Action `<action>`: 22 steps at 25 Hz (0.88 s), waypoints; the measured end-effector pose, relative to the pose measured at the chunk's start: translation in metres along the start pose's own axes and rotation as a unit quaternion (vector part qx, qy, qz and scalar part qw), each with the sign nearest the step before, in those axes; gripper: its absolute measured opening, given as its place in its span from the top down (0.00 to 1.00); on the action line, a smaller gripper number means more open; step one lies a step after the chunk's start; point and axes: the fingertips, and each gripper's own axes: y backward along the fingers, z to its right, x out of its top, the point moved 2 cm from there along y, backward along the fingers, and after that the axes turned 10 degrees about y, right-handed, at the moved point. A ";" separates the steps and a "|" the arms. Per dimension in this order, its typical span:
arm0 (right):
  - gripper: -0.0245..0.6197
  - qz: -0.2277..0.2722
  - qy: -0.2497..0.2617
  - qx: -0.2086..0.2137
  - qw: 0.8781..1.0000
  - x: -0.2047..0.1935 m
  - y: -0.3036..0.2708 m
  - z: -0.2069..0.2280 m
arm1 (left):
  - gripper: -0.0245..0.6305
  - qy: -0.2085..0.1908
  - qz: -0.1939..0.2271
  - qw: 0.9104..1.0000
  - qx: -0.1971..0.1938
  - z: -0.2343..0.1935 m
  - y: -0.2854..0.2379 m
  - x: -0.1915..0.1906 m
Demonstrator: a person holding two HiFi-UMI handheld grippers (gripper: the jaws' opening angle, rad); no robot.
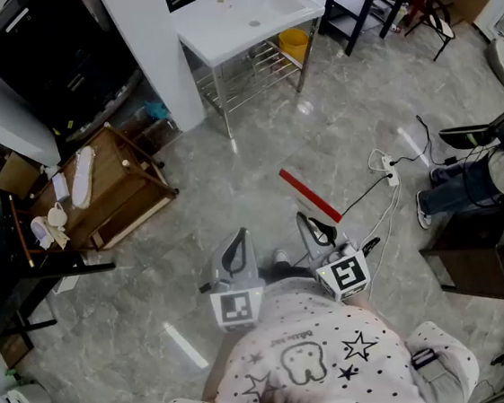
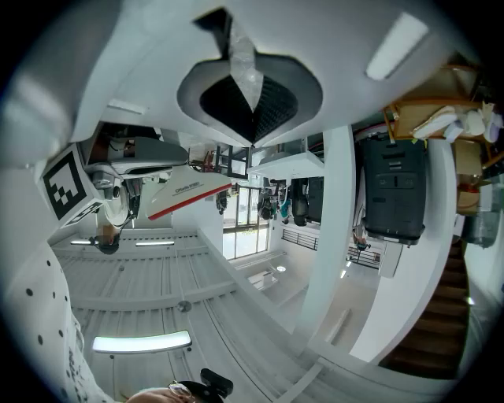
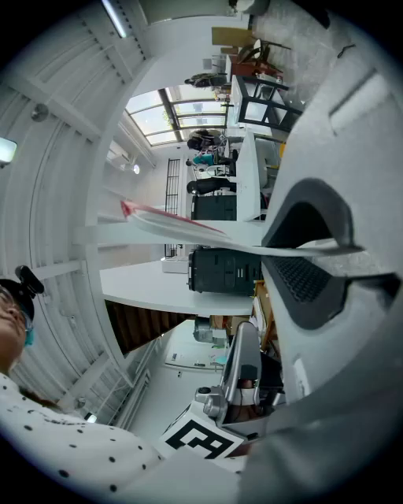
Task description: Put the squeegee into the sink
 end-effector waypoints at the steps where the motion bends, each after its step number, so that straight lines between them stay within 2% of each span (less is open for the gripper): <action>1: 0.94 0.003 0.002 0.005 1.000 -0.001 0.002 0.000 | 0.97 -0.002 -0.001 1.000 0.000 0.003 -0.001 -0.001; 7: 0.94 0.009 0.002 0.016 1.000 -0.013 0.016 0.016 | 0.97 -0.011 0.000 1.000 -0.002 0.023 -0.015 -0.006; 13: 0.94 0.009 0.013 0.020 1.000 -0.022 0.014 0.035 | 0.97 -0.015 0.018 1.000 0.002 0.033 -0.031 0.002; 17: 0.94 -0.005 0.015 0.027 0.999 -0.025 0.001 0.042 | 0.97 -0.011 0.021 1.000 0.009 0.029 -0.041 0.008; 22: 0.94 0.020 -0.016 0.040 0.999 -0.020 -0.021 0.043 | 0.97 -0.009 0.014 1.000 0.006 0.013 -0.058 0.012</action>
